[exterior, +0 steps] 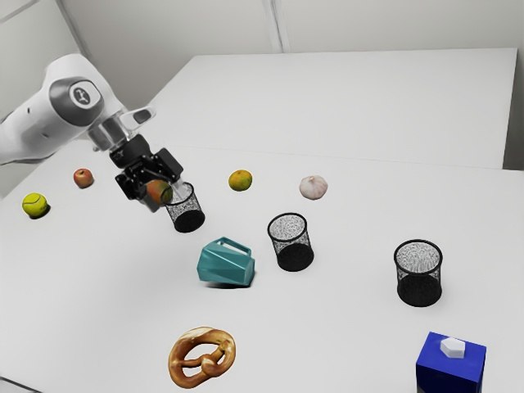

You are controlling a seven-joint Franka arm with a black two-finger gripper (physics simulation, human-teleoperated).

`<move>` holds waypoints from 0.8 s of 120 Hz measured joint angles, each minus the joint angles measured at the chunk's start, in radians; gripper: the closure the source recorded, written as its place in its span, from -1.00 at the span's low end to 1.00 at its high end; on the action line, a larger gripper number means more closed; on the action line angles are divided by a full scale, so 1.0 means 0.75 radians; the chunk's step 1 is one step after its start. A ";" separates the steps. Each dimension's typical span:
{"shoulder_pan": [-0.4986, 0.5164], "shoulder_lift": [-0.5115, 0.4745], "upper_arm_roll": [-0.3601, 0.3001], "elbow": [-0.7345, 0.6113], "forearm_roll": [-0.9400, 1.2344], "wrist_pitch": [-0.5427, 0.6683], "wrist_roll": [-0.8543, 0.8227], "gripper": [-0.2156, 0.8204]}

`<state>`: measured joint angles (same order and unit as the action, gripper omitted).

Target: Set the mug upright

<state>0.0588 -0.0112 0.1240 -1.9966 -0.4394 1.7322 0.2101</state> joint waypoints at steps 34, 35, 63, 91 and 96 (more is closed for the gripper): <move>-0.023 0.103 0.000 -0.200 -0.222 0.266 0.162 -0.58; -0.029 0.104 0.000 -0.202 -0.227 0.270 0.167 -0.58; -0.040 0.149 0.000 -0.218 -0.292 0.345 0.284 -0.58; -0.034 0.231 0.000 -0.218 -0.461 0.332 0.419 -0.58; -0.034 0.236 0.000 -0.218 -0.496 0.318 0.446 -0.58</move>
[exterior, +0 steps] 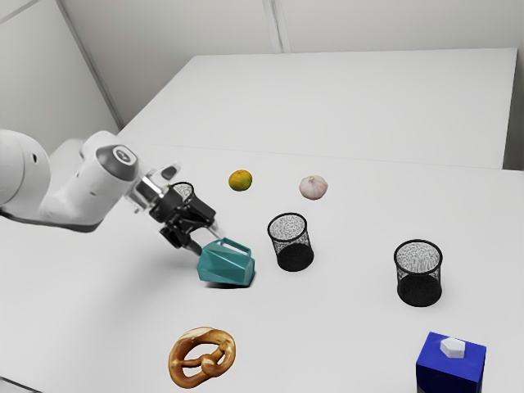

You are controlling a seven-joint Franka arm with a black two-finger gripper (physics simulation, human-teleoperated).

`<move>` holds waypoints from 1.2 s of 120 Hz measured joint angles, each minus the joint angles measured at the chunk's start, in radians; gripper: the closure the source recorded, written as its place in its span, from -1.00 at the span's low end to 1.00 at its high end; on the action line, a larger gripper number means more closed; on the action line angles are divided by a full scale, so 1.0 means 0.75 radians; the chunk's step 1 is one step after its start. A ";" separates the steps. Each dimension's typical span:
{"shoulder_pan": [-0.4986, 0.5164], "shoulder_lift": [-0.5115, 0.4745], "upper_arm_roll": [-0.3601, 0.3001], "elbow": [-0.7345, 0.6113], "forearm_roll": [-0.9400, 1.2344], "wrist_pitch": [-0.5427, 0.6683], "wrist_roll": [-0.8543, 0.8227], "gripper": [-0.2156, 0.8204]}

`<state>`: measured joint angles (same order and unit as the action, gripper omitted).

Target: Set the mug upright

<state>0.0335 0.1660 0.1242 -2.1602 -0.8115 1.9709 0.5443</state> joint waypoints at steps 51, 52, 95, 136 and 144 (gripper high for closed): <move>0.049 0.070 0.000 0.009 -0.198 -0.248 0.233 0.02; 0.049 0.070 0.000 0.009 -0.200 -0.250 0.237 0.06; 0.068 0.050 0.004 0.018 -0.209 -0.313 0.349 0.82; 0.069 -0.112 0.005 0.092 0.004 -0.306 0.337 0.91; 0.076 -0.121 -0.009 0.132 0.141 -0.288 0.297 0.91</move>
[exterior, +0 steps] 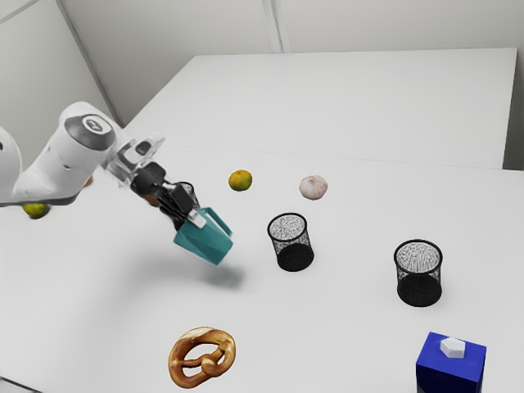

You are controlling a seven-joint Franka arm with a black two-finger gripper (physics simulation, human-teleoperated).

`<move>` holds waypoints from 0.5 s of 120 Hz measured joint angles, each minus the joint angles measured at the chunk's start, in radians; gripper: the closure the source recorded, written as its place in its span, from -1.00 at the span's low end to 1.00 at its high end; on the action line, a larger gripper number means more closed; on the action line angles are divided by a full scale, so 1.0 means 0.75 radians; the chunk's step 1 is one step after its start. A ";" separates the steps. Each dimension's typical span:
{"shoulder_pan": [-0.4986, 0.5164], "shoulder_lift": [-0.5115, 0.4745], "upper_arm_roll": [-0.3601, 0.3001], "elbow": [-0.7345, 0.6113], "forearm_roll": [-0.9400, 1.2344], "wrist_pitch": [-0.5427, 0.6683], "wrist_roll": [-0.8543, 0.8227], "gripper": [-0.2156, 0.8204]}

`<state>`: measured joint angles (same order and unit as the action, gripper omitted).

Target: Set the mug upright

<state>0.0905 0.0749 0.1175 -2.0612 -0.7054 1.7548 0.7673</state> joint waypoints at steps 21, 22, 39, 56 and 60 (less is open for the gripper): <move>0.008 -0.007 -0.134 0.043 0.373 0.098 -0.148 0.92; 0.007 -0.007 -0.142 0.044 0.389 0.104 -0.155 0.92; -0.037 -0.025 -0.221 0.045 0.624 0.194 -0.289 0.92; -0.029 -0.015 -0.261 0.040 0.790 0.290 -0.411 0.92; -0.019 -0.013 -0.271 0.037 0.820 0.313 -0.437 0.92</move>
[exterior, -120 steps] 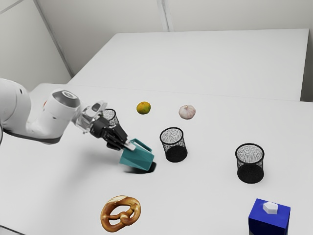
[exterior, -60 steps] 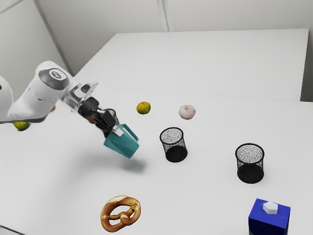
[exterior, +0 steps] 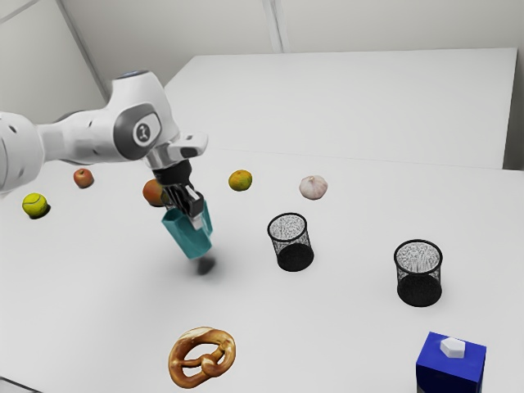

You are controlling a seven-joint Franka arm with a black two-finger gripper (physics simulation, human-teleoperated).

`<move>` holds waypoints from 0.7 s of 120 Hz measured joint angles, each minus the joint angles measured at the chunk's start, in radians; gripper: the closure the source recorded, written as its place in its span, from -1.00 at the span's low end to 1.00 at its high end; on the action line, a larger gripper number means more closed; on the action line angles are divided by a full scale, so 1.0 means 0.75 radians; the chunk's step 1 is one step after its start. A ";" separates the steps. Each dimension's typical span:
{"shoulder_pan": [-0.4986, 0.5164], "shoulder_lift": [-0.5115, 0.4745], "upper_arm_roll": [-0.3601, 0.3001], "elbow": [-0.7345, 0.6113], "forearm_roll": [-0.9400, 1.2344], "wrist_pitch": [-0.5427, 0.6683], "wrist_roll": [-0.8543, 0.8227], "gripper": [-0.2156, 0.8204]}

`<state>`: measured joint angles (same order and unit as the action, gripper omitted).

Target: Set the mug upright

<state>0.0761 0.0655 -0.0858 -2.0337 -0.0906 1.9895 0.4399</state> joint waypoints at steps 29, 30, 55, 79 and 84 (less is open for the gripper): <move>0.002 0.024 -0.078 -0.061 0.177 0.152 -0.169 0.91; 0.001 0.025 -0.079 -0.063 0.179 0.156 -0.174 0.91; 0.005 0.060 -0.086 -0.103 0.209 0.234 -0.284 0.91; 0.001 0.086 -0.087 -0.116 0.216 0.275 -0.362 0.89; 0.000 0.084 -0.088 -0.121 0.212 0.280 -0.372 0.78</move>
<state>0.0762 0.1285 -0.1515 -2.1241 0.0686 2.1992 0.1609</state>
